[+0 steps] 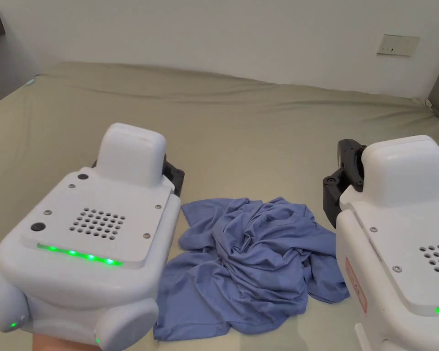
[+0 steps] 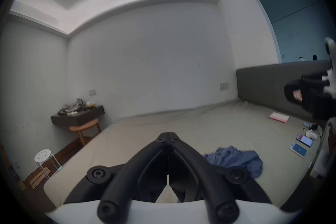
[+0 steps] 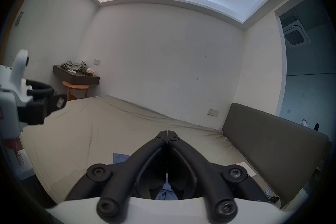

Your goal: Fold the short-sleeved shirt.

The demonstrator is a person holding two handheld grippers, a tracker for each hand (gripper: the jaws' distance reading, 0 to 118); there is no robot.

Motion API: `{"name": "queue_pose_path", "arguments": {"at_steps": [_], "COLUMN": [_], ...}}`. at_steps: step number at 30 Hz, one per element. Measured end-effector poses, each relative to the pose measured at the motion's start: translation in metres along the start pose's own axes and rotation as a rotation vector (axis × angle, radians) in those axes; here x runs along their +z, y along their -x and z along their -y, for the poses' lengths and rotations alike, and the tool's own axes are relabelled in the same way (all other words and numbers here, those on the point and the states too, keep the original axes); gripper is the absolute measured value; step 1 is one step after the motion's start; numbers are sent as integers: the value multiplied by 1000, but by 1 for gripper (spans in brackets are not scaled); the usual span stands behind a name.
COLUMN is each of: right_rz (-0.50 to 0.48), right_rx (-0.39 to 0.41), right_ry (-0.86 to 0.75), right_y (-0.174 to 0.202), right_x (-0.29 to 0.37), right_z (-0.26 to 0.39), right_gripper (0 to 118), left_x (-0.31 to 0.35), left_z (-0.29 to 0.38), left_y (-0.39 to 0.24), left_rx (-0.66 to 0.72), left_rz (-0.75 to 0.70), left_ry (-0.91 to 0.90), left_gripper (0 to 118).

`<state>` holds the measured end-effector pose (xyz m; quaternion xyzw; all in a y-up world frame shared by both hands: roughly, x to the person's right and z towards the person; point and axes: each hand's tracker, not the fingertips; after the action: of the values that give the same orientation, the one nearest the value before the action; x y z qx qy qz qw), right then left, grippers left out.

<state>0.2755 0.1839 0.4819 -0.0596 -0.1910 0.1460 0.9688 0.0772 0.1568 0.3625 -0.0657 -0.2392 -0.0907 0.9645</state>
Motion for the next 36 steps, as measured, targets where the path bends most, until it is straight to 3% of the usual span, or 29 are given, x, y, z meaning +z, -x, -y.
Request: {"name": "queue_pose_path", "arguments": {"at_steps": [5,10,11,12,13,14,15,16,21,22,24,26,27,28,29,30,32,36], "right_rz": [1,22,25,30,35,42,48,53,74,75,79,81,81,81,76,68,50,6], "right_rx": [-12,-17,-19,-20,-19,-17,-16,-14,-20,-22,-19,-14,-14,-15,-18,-25,-46,-73], "right_ry": [54,127,142,160,170,183,194,206,269,278,299,313,319,324,335,356,394,494], "right_y": [-11,-28,-32,-36,-38,-42,-44,-48,-60,-62,-64,-65,-66,-66,-67,-69,-71,-79], "right_x": [-8,-16,-17,-19,-20,-21,-21,-21,-23,-23,-24,-25,-25,-27,-30,-34,-43,-75], "right_z": [20,47,53,59,62,67,71,76,95,98,103,107,109,110,112,116,120,138], "right_gripper": [2,2,2,2,2,2,2,2,2,2,2,2,2,2,2,2,2,2], "left_x": [-51,-91,-98,-106,-111,-117,-118,-118,-129,-132,-133,-131,-128,-125,-121,-117,-112,-101], "left_z": [62,149,164,179,189,203,211,217,235,238,241,237,236,234,232,226,221,197], "left_y": [-1,-10,-11,-12,-14,-15,-16,-19,-31,-32,-37,-38,-38,-40,-44,-48,-59,-37], "left_rx": [35,67,93,111,113,115,108,113,112,117,116,106,109,119,116,103,-13,103], "left_rz": [133,108,110,113,118,125,122,98,82,87,98,96,113,130,156,193,178,159], "left_ry": [309,579,621,686,738,793,802,772,831,841,850,844,841,831,817,791,762,690], "left_gripper": [0,0,8,30,80,113,116,110,107,96,94,84,74,52,17,2,2,2]}}
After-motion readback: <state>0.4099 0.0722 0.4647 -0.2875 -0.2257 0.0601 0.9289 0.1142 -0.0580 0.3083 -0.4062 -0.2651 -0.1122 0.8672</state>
